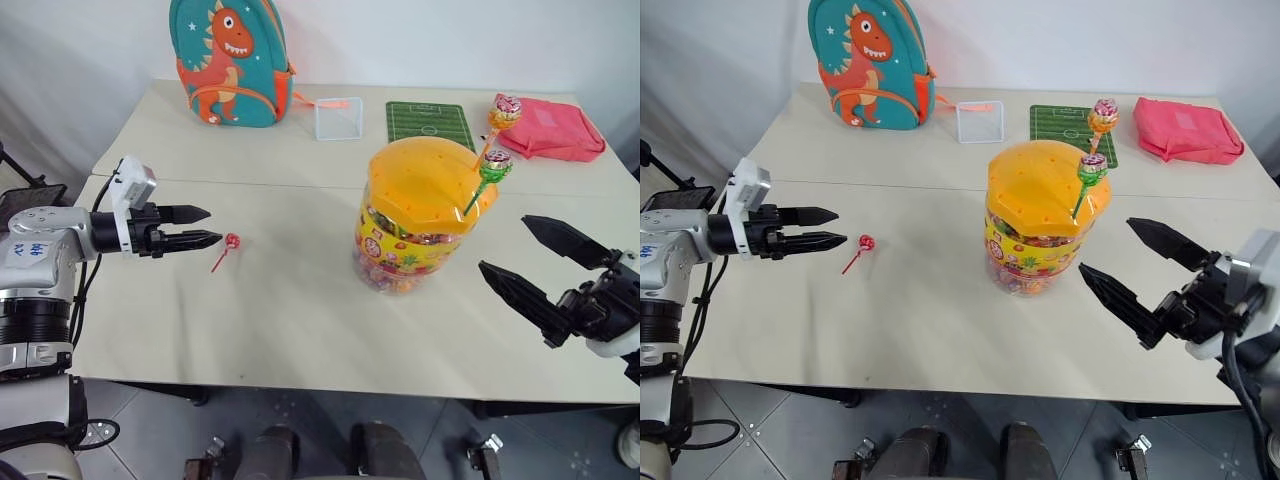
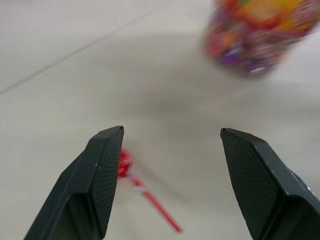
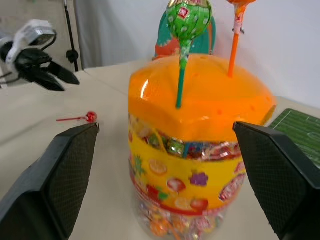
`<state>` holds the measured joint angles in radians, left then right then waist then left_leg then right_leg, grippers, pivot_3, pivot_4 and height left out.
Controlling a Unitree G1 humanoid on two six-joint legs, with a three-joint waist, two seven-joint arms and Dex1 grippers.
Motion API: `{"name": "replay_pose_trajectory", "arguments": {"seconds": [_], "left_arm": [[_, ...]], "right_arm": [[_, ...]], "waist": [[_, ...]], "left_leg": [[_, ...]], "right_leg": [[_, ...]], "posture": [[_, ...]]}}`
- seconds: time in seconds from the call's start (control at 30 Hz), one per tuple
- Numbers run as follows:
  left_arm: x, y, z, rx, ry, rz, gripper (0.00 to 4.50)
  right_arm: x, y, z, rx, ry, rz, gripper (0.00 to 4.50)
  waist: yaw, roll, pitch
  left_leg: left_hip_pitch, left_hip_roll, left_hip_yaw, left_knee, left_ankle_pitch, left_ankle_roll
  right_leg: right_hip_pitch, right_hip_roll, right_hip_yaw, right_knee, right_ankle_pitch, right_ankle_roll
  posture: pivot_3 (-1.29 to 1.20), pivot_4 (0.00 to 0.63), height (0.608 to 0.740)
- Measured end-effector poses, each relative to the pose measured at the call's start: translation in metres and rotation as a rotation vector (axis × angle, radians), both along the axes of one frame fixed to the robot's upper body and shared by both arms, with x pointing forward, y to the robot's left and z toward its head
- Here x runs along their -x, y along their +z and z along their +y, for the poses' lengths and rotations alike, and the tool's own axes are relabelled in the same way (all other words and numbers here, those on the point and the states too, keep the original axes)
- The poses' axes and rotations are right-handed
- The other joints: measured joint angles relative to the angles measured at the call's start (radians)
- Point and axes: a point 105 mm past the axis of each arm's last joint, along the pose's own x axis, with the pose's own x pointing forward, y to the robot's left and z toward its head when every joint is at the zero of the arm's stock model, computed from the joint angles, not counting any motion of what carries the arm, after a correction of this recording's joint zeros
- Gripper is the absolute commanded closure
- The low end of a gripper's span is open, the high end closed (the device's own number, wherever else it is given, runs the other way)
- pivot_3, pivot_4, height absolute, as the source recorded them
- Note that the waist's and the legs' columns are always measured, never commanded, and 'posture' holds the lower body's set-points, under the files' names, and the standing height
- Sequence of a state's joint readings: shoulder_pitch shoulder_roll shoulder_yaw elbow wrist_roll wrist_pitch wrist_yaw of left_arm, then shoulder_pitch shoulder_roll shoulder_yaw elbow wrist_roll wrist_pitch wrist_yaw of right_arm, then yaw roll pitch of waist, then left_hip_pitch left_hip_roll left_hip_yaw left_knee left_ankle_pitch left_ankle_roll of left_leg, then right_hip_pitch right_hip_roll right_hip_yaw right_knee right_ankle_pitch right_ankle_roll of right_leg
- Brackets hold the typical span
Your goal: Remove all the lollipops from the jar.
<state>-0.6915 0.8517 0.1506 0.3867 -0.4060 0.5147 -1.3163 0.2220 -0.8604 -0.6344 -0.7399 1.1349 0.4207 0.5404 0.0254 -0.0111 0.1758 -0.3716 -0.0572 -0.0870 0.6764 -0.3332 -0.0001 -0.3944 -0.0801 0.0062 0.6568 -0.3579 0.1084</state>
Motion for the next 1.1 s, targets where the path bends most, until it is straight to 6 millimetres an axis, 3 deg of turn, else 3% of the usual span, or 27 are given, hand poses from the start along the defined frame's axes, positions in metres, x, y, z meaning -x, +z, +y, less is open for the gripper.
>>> {"name": "replay_pose_trajectory", "arguments": {"seconds": [0.07,0.2,0.33,0.47,0.6,0.93,0.97,1.1], "left_arm": [[0.002,0.015,-0.011,0.101,-0.062,-0.113,1.23],[0.012,0.044,-0.054,0.217,-0.212,-0.361,1.23],[0.021,0.058,-0.081,0.255,-0.262,-0.465,0.12],[0.028,0.063,-0.088,0.277,-0.296,-0.476,0.04],[0.031,0.063,-0.089,0.300,-0.325,-0.454,0.00],[0.043,0.065,-0.097,0.321,-0.416,-0.461,0.00],[0.044,0.065,-0.098,0.324,-0.423,-0.460,0.00],[0.046,0.064,-0.100,0.337,-0.448,-0.456,0.00]], "right_arm": [[-0.005,0.008,0.007,0.007,0.024,-0.008,0.00],[-0.010,0.016,0.014,0.001,0.043,-0.029,0.00],[-0.018,0.020,0.018,-0.006,0.035,-0.035,0.00],[-0.024,0.017,0.016,-0.001,0.016,-0.017,0.00],[-0.032,0.017,0.011,-0.002,-0.006,-0.011,0.84],[-0.042,0.019,0.017,-0.002,0.010,-0.026,4.26],[-0.042,0.019,0.018,-0.003,0.016,-0.027,4.49],[-0.039,0.019,0.018,-0.017,0.040,-0.031,4.49]], "waist": [[0.003,0.000,0.000],[0.005,0.000,0.000],[-0.007,0.000,0.000],[-0.013,0.000,0.000],[-0.011,0.000,0.000],[-0.003,0.000,0.000],[-0.003,0.000,0.000],[-0.003,0.000,0.000]], "left_leg": [[-0.001,0.000,-0.002,0.003,0.000,0.000],[-0.003,-0.001,-0.004,0.005,-0.001,0.001],[-0.003,0.000,-0.003,0.003,-0.001,0.001],[-0.002,0.000,-0.003,0.002,0.000,0.001],[-0.003,0.000,-0.003,0.003,0.000,0.001],[-0.003,0.000,-0.003,0.004,0.000,0.001],[-0.003,0.000,-0.003,0.004,0.000,0.001],[-0.003,0.000,-0.003,0.004,0.000,0.001]], "right_leg": [[0.001,0.000,-0.001,-0.001,0.000,0.000],[0.002,0.000,-0.002,-0.002,0.000,0.001],[0.001,0.001,-0.001,0.001,0.000,0.001],[0.000,0.001,-0.001,0.002,0.000,0.001],[0.001,0.001,-0.001,0.001,0.000,0.001],[0.001,0.001,-0.001,0.000,0.000,0.001],[0.001,0.001,-0.001,-0.001,0.000,0.001],[0.001,0.001,-0.001,-0.001,0.000,0.001]], "posture": [[0.00,0.150,0.740],[0.00,0.150,0.740],[0.00,0.150,0.740],[0.00,0.150,0.740],[0.00,0.150,0.740],[0.00,0.150,0.740],[0.00,0.150,0.740],[0.00,0.150,0.740]]}}
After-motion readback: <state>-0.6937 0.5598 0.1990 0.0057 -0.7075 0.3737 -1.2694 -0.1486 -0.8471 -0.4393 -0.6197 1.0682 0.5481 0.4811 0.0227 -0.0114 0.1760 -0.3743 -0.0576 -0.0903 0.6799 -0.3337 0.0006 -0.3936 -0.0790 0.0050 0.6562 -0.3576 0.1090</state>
